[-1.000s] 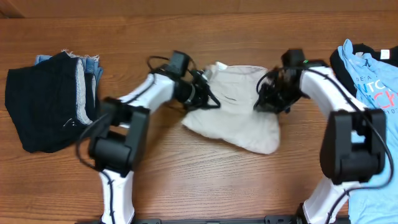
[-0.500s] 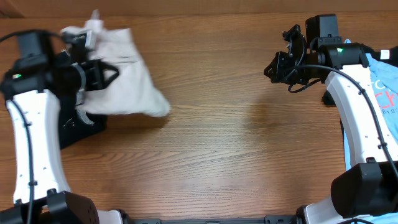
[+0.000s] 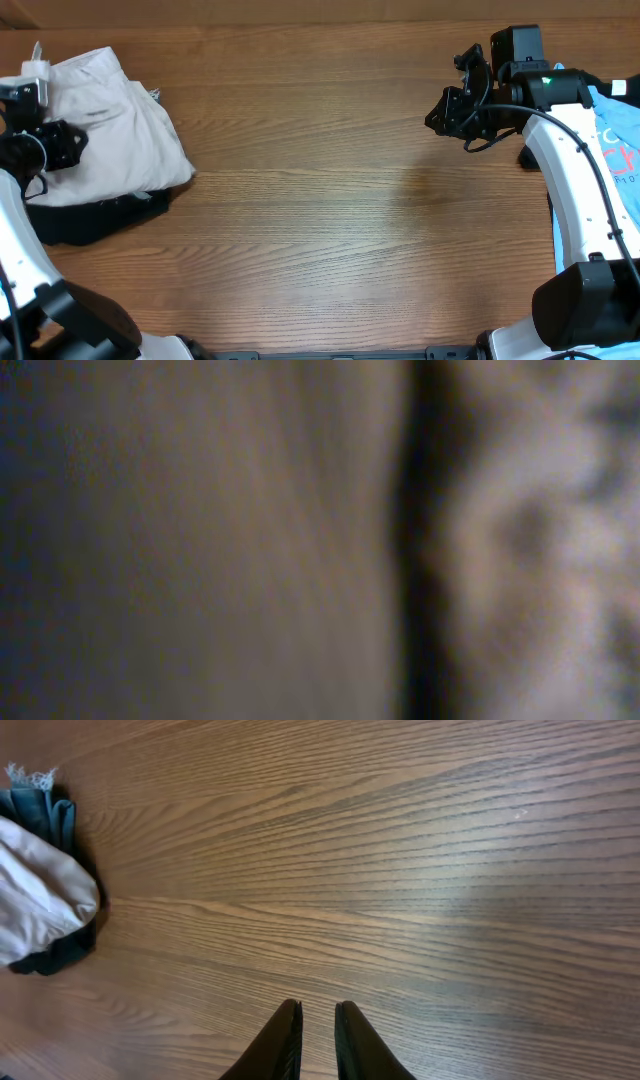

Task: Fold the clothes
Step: 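Carry the shorts left with the left gripper onto the dark garment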

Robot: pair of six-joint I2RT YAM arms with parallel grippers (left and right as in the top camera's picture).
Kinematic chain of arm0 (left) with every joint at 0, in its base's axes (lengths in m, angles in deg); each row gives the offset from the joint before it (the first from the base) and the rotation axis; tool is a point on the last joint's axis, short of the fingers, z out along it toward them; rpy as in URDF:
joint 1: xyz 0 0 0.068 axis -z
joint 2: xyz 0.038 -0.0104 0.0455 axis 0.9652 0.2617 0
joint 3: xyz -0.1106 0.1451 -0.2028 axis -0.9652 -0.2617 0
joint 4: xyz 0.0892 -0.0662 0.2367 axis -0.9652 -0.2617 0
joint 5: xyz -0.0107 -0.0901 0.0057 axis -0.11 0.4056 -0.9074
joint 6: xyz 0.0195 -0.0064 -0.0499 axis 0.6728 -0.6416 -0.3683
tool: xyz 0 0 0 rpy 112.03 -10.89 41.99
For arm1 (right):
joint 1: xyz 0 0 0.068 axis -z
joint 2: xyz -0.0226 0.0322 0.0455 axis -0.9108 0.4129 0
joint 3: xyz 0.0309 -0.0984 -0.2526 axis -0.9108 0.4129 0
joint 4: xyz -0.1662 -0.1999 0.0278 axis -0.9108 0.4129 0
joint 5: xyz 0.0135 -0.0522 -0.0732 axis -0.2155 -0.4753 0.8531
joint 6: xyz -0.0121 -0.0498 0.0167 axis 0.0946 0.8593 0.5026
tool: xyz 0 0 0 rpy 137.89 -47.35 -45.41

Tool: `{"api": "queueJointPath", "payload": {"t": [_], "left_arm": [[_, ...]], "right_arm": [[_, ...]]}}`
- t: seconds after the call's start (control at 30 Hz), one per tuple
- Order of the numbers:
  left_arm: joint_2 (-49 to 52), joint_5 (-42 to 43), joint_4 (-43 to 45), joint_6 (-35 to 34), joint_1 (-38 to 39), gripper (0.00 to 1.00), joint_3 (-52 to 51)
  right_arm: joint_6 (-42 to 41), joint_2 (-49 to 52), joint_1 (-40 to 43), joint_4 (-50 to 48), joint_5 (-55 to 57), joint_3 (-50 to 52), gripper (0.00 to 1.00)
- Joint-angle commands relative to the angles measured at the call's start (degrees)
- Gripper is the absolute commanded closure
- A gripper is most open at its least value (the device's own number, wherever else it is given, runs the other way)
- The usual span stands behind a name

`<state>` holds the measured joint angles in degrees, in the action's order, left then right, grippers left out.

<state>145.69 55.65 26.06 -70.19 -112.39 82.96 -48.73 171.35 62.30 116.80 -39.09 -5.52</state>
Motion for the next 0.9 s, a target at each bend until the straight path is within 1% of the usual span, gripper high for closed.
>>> {"api": "queueJointPath", "payload": {"t": [0.0, 0.07, 0.13, 0.17, 0.2, 0.23, 0.27, 0.33, 0.4, 0.5, 0.53, 0.6, 0.63, 0.67, 0.73, 0.77, 0.83, 0.87], "left_arm": [[3.7, -20.3, 2.4, -10.2, -0.7, 0.85, 1.2], [4.9, -25.5, 3.0, -14.9, -0.7, 0.86, 1.2], [5.6, -30.3, 3.7, -20.0, -0.8, 0.83, 1.2], [5.7, -33.1, 4.0, -22.9, -0.8, 0.62, 1.2], [5.7, -35.5, 4.4, -26.0, -0.9, 0.18, 1.2], [5.7, -35.6, 4.5, -27.2, -1.2, 0.04, 1.7], [5.7, -35.2, 3.8, -27.6, -1.5, 0.0, 2.9], [5.6, -34.7, 0.7, -28.2, -1.8, 0.0, 6.3], [5.6, -33.7, -4.6, -28.2, -1.8, 0.0, 13.3], [5.6, -29.1, -10.4, -27.9, -1.8, 0.0, 21.4], [5.6, -26.2, -12.9, -27.9, -1.8, 0.0, 24.4], [5.6, -21.0, -15.8, -26.4, -1.6, 0.33, 25.6], [5.7, -19.4, -17.0, -26.4, -1.3, 0.59, 24.5], [5.8, -19.3, -17.5, -26.5, -0.9, 0.76, 22.6], [5.8, -19.6, -15.9, -26.7, 0.0, 0.94, 15.5], [6.0, -19.6, -14.1, -26.7, 0.2, 0.96, 11.8], [7.0, -19.3, -7.8, -27.6, 0.2, 0.96, 2.9], [8.1, -19.4, -2.7, -27.8, 0.1, 0.96, -1.8]], "right_arm": [[0.5, -0.1, 0.3, -0.1, 0.5, -0.4, 0.84], [0.5, -0.1, 0.3, 0.0, 0.5, -0.4, 0.84], [0.5, -0.1, 0.3, 0.0, 0.5, -0.4, 0.84], [0.5, -0.1, 0.3, 0.1, 0.5, -0.4, 0.84], [0.5, -0.1, 0.3, 0.3, 0.5, -0.4, 0.84], [0.5, -0.1, 0.3, 0.5, 0.5, -0.4, 0.84], [0.5, -0.1, 0.3, 0.5, 0.5, -0.4, 0.85], [0.5, -0.1, 0.3, 0.5, 0.5, -0.4, 0.84], [0.5, -0.1, 0.3, 0.5, 0.5, -0.4, 0.84], [0.5, -0.1, 0.3, 0.4, 0.5, -0.4, 0.84], [0.5, -0.1, 0.3, 0.4, 0.5, -0.4, 0.84], [0.5, -0.1, 0.3, 0.2, 0.5, -0.4, 0.84], [0.5, -0.1, 0.3, -0.1, 0.5, -0.4, 0.84], [0.5, -0.1, 0.3, -0.3, 0.5, -0.4, 0.84], [0.4, -0.1, 0.3, -0.5, 0.5, -0.4, 0.84], [0.4, -0.1, 0.3, -0.6, 0.5, -0.4, 0.84], [0.4, -0.1, 0.3, -0.5, 0.5, -0.4, 0.84], [0.2, -0.1, 0.3, -0.4, 0.3, -0.4, 0.84]]}}
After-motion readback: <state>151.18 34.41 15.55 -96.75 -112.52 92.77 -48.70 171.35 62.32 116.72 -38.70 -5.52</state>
